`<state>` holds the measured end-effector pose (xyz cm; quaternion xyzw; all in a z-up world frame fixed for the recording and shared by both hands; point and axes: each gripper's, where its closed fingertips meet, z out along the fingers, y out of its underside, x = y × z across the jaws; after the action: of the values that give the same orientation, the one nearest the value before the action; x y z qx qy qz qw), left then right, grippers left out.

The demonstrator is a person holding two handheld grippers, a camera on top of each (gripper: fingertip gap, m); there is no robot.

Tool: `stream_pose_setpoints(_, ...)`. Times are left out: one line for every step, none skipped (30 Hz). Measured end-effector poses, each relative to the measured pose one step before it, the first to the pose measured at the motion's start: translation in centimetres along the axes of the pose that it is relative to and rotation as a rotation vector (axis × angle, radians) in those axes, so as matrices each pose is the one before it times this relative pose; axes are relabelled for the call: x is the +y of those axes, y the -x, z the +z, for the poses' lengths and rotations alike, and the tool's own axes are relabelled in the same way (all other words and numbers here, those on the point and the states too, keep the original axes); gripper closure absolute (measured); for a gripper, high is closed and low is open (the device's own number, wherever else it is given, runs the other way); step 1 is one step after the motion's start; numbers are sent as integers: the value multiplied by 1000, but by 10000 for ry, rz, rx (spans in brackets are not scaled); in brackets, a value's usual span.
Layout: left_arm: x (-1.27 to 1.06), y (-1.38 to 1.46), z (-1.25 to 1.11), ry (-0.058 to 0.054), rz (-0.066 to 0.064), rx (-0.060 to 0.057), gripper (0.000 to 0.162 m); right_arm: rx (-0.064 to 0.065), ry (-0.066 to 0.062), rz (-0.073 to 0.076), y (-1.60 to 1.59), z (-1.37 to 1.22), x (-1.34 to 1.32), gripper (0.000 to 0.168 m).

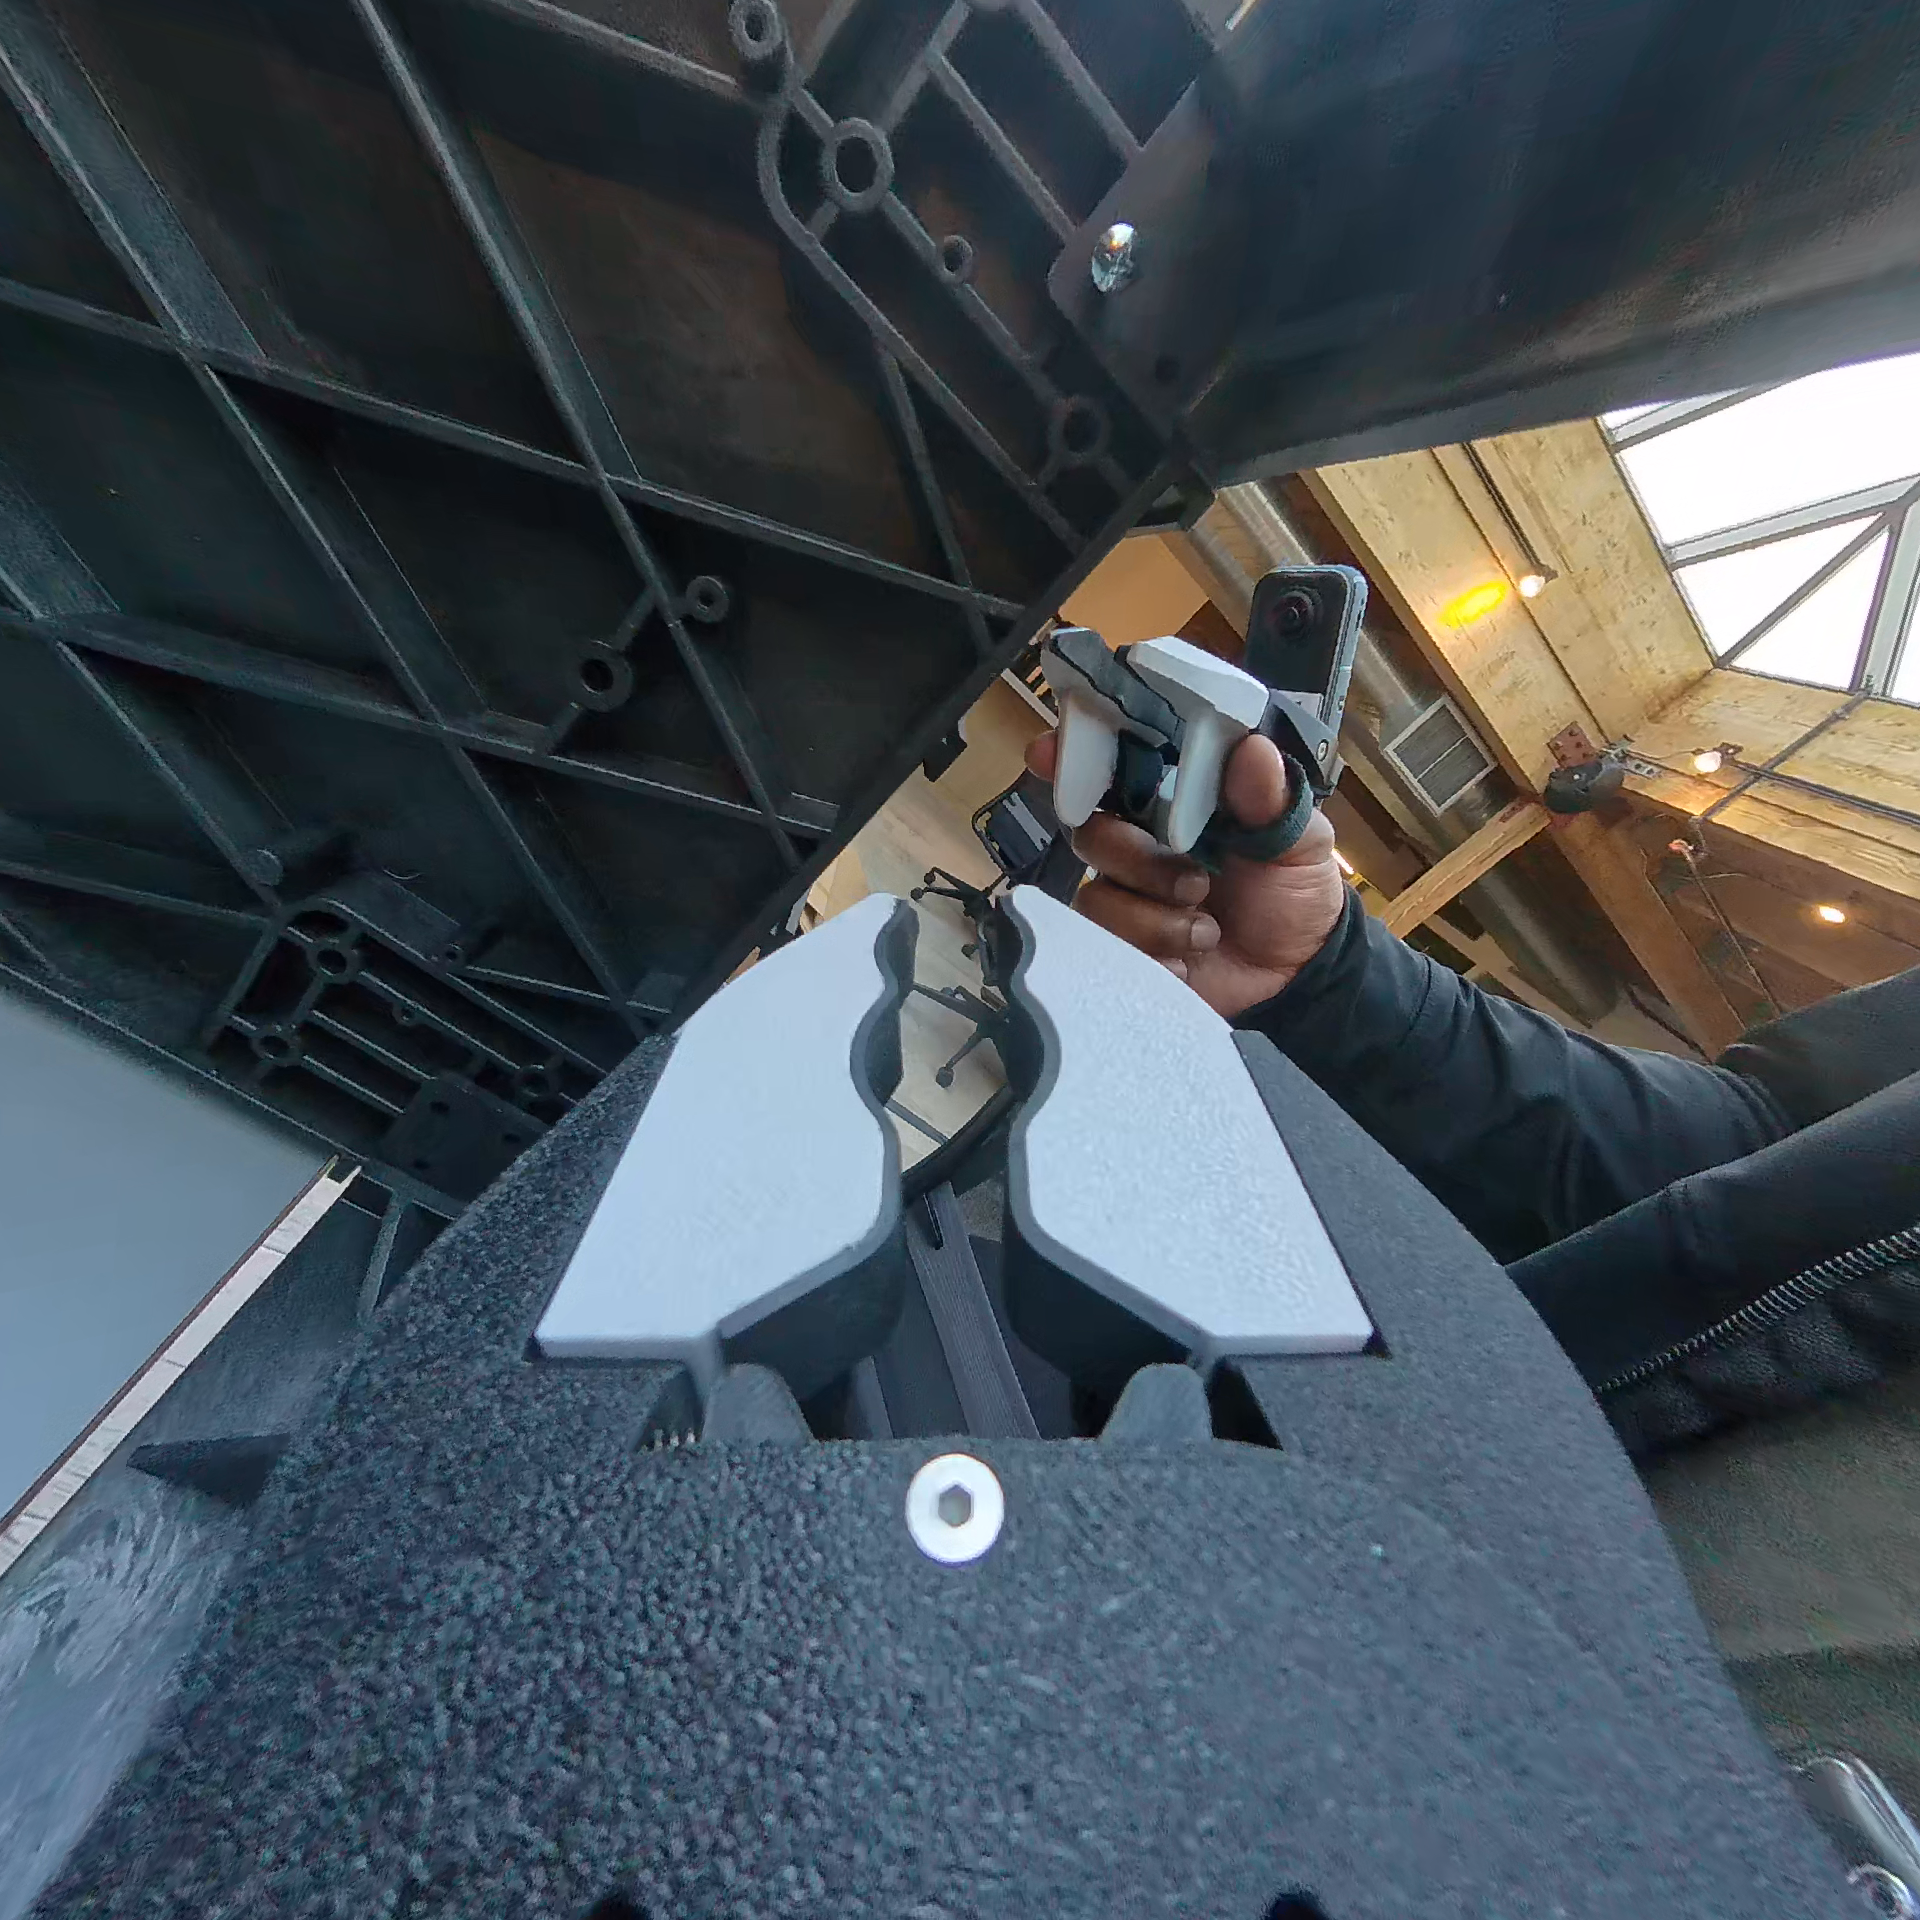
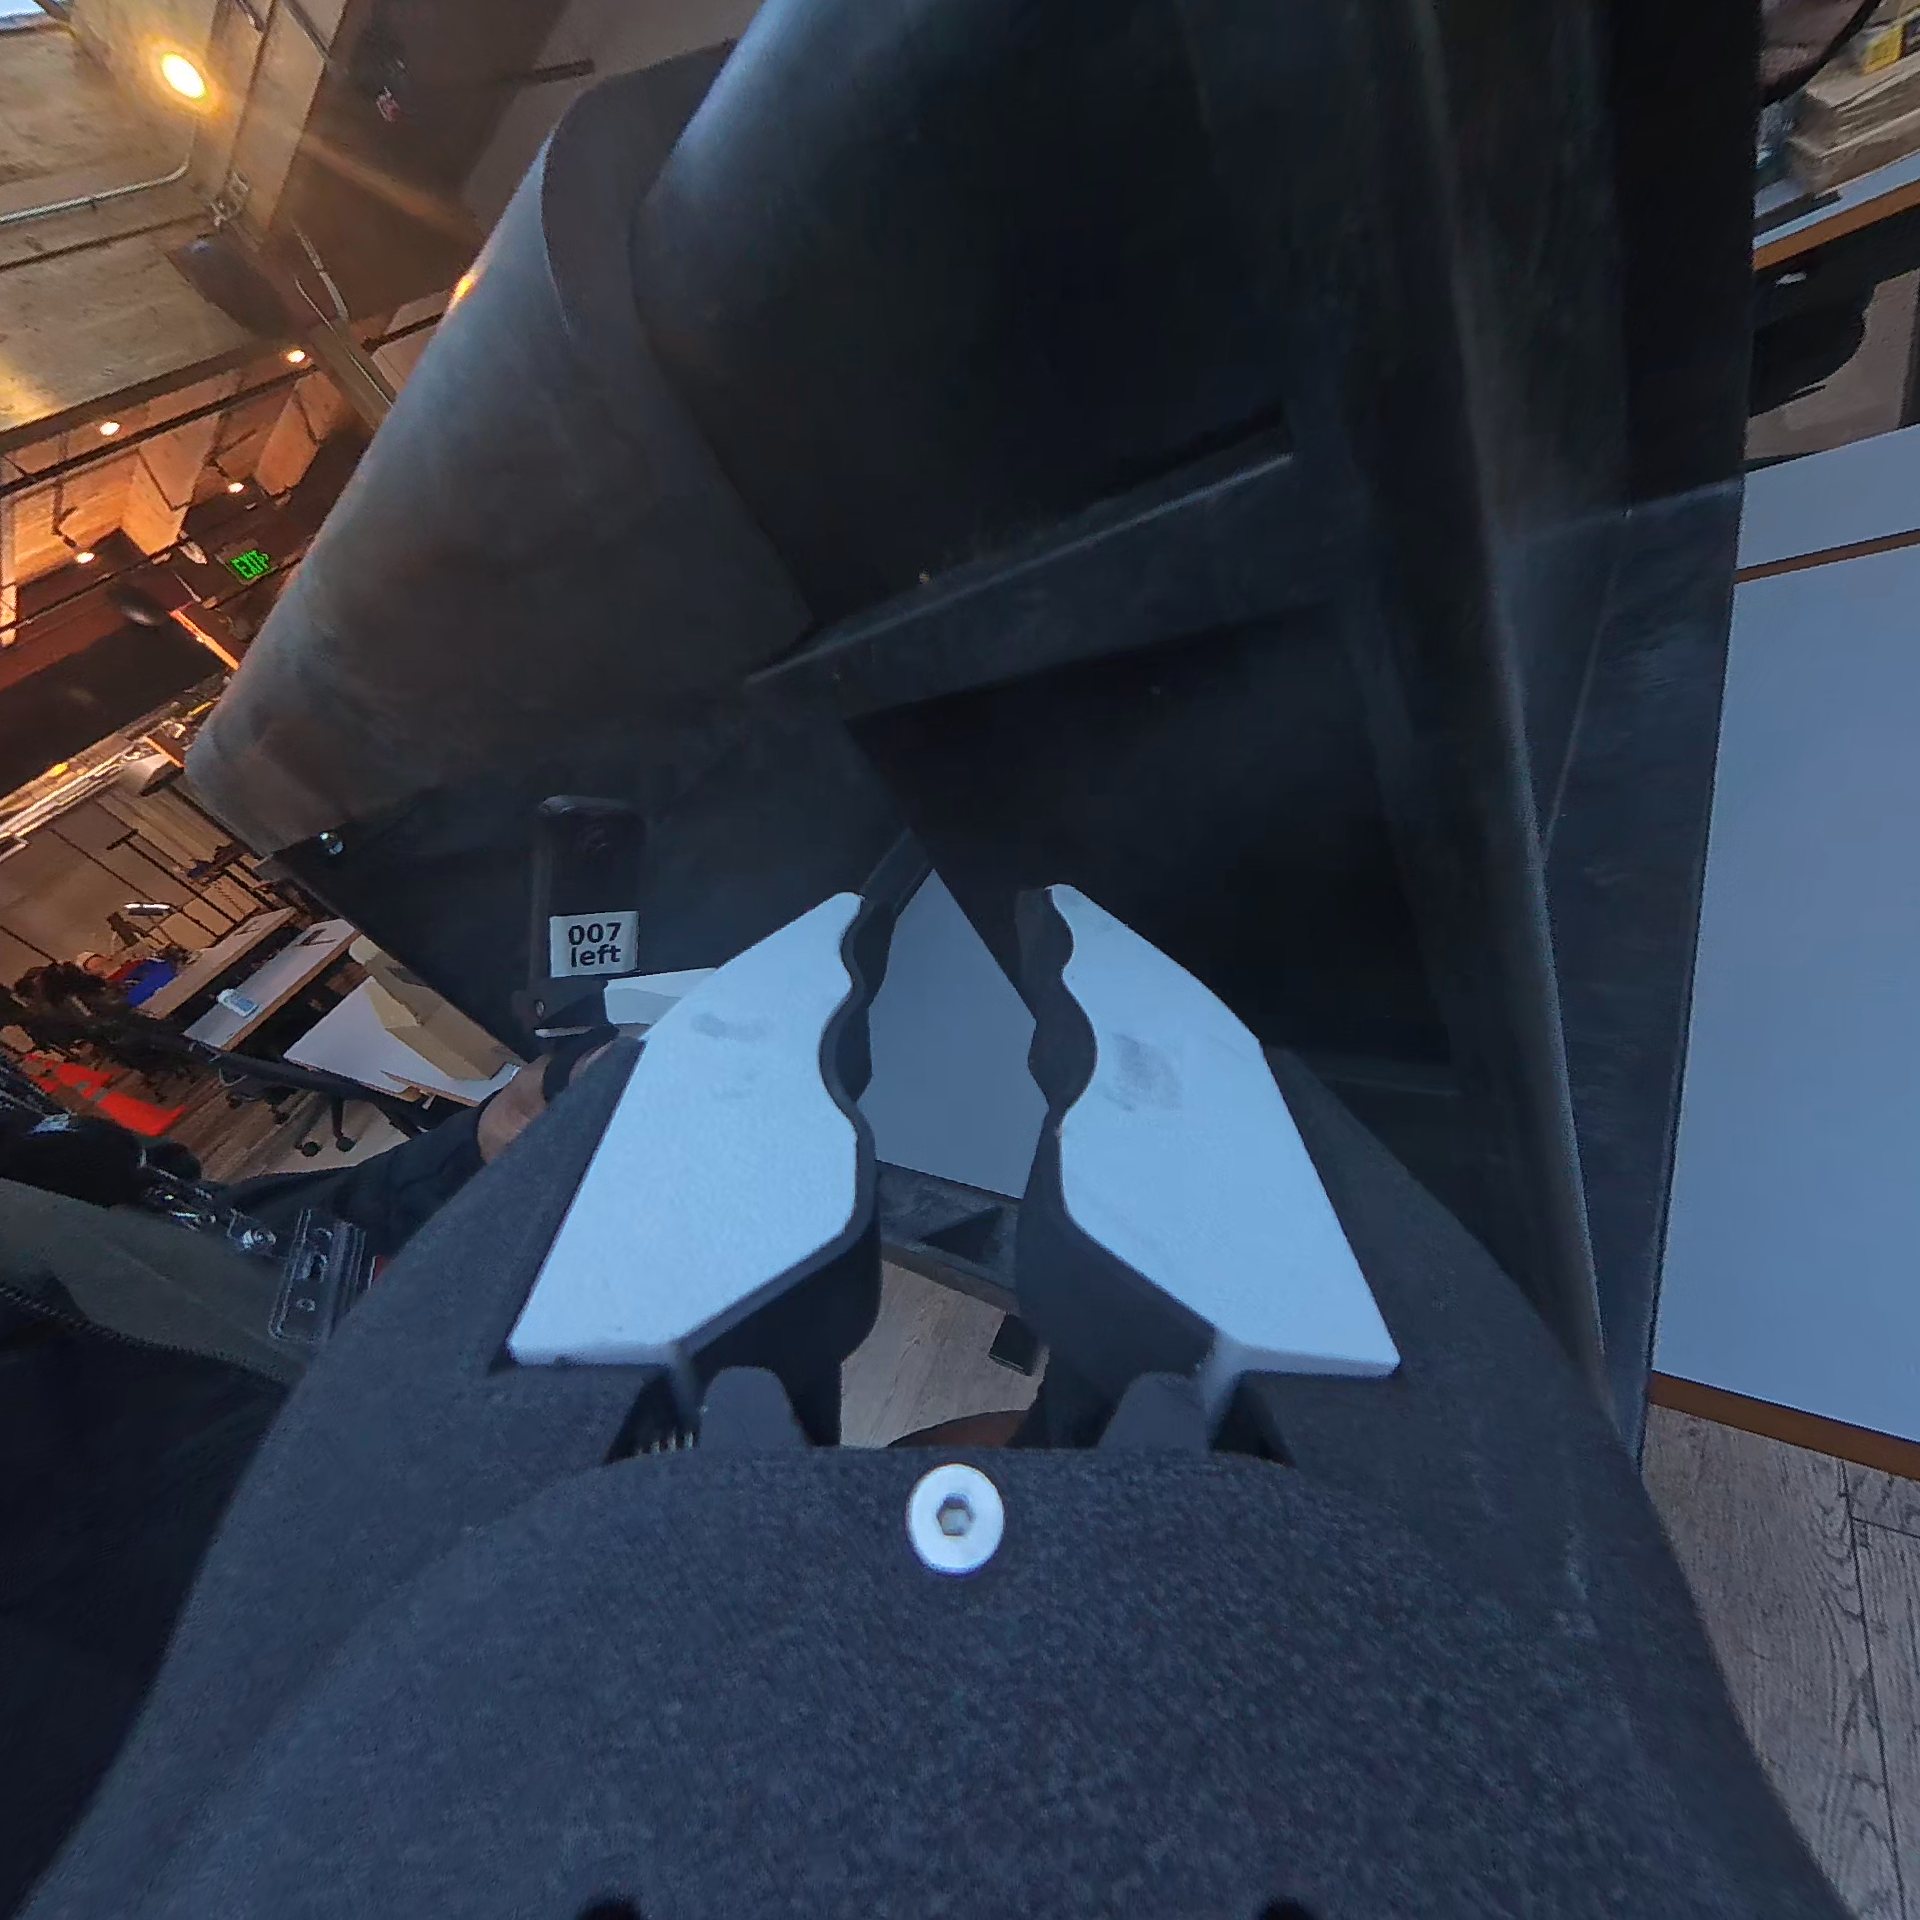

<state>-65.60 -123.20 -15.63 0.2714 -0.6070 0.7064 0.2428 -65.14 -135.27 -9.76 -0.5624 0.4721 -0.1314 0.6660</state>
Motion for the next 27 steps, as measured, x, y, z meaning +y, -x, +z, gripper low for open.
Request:
stream_pose_setpoints(287,-128,91,0,-5,7,147,42,9,-16,-111,-44,-33,139)
stream_pose_setpoints(163,-2,109,-2,0,4,147,57,24,-28,-132,-48,-10,139)
stream_pose_setpoints(108,96,74,0,3,8,147,70,31,-43,-145,-63,-15,138)
stream_pose_setpoints(128,140,82,-3,8,3,147,71,27,-47,-147,-75,-28,137)
stream_pose_setpoints(149,112,143,-9,6,-3,147,54,8,-33,-114,-70,-73,137)
stream_pose_setpoints(156,-4,208,-18,1,7,147,27,-14,-12,-79,-66,-108,137)
stream_pose_setpoints(151,-85,169,-15,-2,2,147,17,-24,-3,-61,-58,-121,137)
stream_pose_setpoints(57,-147,170,-9,2,0,147,32,-20,-13,-95,-31,-123,137)
stream_pose_setpoints(7,-78,85,-7,5,4,147,39,-6,-26,-87,-24,-104,136)
stream_pose_setpoints(-17,-53,-1,-10,8,1,147,33,15,-36,-82,-4,-90,136)
stream_pose_setpoints(-29,-130,94,-12,7,2,147,17,34,-58,-58,-14,-55,137)
stream_pose_setpoints(-90,-19,38,-6,7,0,147,13,55,-78,-34,2,-5,138)
stream_pose_setpoints(-134,-5,-96,-8,2,2,147,21,66,-90,-36,-10,6,138)
stream_pose_setpoints(-133,52,45,-10,1,-2,147,32,54,-83,-37,-18,-2,139)
stream_pose_setpoints(-156,121,28,-11,6,-3,147,31,30,-52,-40,-31,-8,139)
stream_pose_setpoints(-179,50,25,-14,-11,0,147,14,11,-14,-39,-23,-33,139)
stream_pose_setpoints(-194,16,-34,-13,-9,10,147,-8,-3,13,-21,-34,-30,139)
stream_pose_setpoints(-183,59,-88,-9,-2,-10,147,-19,-7,25,-17,-14,-23,140)
stream_pose_setpoints(-181,13,-49,-6,0,0,147,-14,-5,20,-20,-16,-6,140)
stream_pose_setpoints(-165,70,-66,0,-3,3,147,-5,-8,12,-21,-2,-4,140)
stream_pose_setpoints(-105,18,-2,-3,-6,-3,147,-3,-6,13,-19,-4,-11,141)
stream_pose_setpoints(-144,44,-34,-8,-7,-2,147,-9,0,11,-12,-9,-2,141)
stream_pose_setpoints(-117,-15,-78,-8,-15,0,147,-15,7,6,-1,-1,-4,141)
stream_pose_setpoints(-142,-13,-113,-11,-15,-2,147,-12,11,1,-8,-4,1,141)
stream_pose_setpoints(-166,201,35,0,-7,-6,147,-4,13,-4,-16,0,7,142)
stream_pose_setpoints(-139,123,20,3,-10,-3,147,-2,16,-2,-20,-2,-13,142)
stream_pose_setpoints(-171,105,-3,-2,-8,6,147,-5,16,1,-30,1,-10,142)
